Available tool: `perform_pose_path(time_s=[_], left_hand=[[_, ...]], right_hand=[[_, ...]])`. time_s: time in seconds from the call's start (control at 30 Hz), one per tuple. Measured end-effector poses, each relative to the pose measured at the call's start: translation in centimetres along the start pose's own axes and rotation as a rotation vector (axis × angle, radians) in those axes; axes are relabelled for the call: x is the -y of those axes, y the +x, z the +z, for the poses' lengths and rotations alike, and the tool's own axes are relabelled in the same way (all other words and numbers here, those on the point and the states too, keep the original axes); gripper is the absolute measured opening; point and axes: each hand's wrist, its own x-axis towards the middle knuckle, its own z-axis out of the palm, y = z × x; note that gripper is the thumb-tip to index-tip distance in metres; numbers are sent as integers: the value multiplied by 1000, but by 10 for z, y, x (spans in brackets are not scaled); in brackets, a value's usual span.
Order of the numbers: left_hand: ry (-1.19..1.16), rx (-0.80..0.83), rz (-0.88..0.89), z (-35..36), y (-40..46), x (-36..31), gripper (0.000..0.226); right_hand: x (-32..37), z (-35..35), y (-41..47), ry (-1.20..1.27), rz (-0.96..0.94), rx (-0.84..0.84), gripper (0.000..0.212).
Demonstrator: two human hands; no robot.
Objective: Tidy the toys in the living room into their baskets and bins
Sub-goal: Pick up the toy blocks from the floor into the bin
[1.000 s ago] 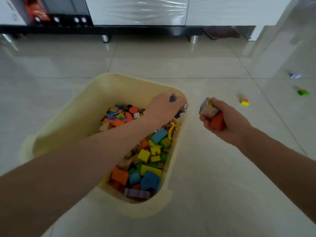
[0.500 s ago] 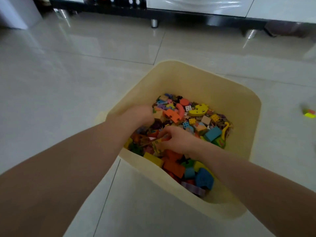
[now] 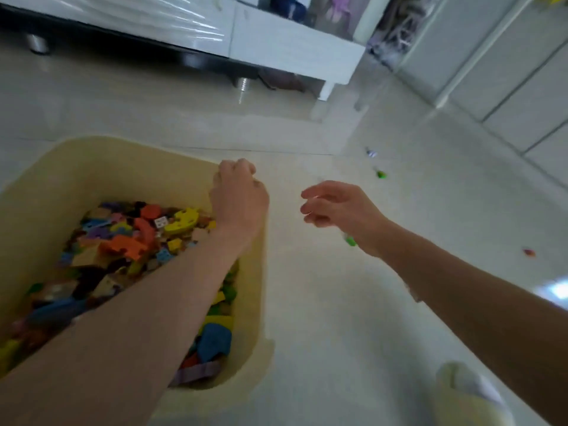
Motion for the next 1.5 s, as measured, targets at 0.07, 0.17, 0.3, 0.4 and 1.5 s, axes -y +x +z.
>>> perform_pose_path(time_s=[0.07,0.17,0.3,0.4,1.5], left_hand=[[-41,116,96,24,-5,-26,30],[3,307,217,54,-15,-40,29],[166,477,203,99,-13,-43,28],[263,592,189,142,-9,-42,26],[456,357,-193,362,39,-180,29]], right_hand=[[-31,-52,-7,5,58,-133,13],[-83,-120,-13,-51,218,-250,19],[-163,-199,-26,-51,462,-343,22],[-219,-225,-29,-155,568,-267,21],[-323,-233,153,1498,456,-96,15]])
